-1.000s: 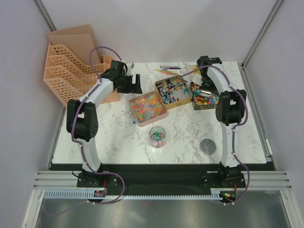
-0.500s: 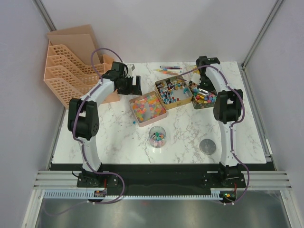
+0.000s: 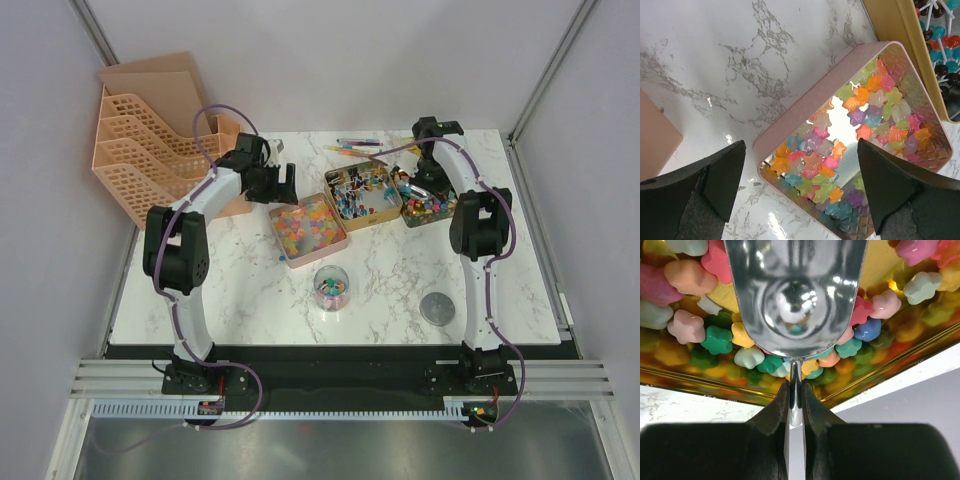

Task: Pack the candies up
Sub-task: Scoop the fake candies from the storage box.

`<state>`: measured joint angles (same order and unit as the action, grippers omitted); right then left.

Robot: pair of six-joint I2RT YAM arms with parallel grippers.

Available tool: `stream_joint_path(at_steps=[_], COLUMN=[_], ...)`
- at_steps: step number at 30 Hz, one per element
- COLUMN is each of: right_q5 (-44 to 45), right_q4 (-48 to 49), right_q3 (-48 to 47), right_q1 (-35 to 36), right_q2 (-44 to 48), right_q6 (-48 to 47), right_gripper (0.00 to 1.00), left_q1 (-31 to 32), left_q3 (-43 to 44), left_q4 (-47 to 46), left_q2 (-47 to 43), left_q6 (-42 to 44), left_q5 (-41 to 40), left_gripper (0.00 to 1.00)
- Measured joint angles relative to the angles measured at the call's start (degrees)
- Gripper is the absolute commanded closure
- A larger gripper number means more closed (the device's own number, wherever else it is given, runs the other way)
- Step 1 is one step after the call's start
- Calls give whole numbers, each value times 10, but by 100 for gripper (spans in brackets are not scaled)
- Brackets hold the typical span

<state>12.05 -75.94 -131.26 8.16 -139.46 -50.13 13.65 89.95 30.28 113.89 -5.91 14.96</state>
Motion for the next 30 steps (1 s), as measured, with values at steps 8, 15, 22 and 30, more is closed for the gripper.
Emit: stream_joint_path(at_steps=[8,15,22,30], right_q5=[-32,-48,-71,-100], right_q4=[22,53,87,122], right_q3=[4,18,49,89], right_q1=[1,3,-9,-20], right_q2=[1,1,4,30], right_q6=[12,23,26,36], right_gripper=[100,100,100,100], left_q1=[6,17,18,18], left_q3=[-6,-6,-6,-1], left_q4=[1,1,1,6], left_q2=[0,0,0,0], left_q6=[8,16,24,26], left_q5=[-14,-19,-28,-29], left_gripper=[0,0,0,0])
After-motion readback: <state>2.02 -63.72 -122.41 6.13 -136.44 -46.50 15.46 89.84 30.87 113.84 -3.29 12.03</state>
